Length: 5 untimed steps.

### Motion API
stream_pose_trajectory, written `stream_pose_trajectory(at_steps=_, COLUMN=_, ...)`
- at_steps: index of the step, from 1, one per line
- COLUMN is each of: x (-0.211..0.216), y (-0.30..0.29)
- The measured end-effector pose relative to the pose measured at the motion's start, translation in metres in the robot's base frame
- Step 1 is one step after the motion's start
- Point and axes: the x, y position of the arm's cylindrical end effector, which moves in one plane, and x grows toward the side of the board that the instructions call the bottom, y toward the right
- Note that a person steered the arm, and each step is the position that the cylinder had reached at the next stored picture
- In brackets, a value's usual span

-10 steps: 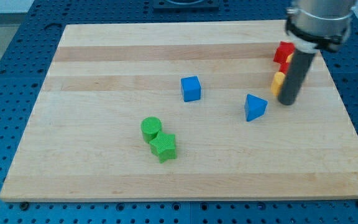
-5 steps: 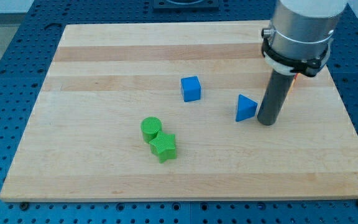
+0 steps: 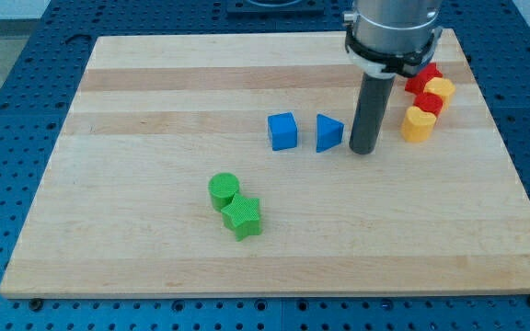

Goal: Push the blue triangle to the right side of the blue cube

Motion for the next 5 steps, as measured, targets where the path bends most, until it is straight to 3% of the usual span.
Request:
stream_pose_trajectory(at_steps=3, x=-0.012, y=-0.074)
stream_pose_trajectory(at_steps=4, x=-0.011, y=-0.069)
stream_pose_trajectory(at_steps=5, x=0.005, y=-0.017)
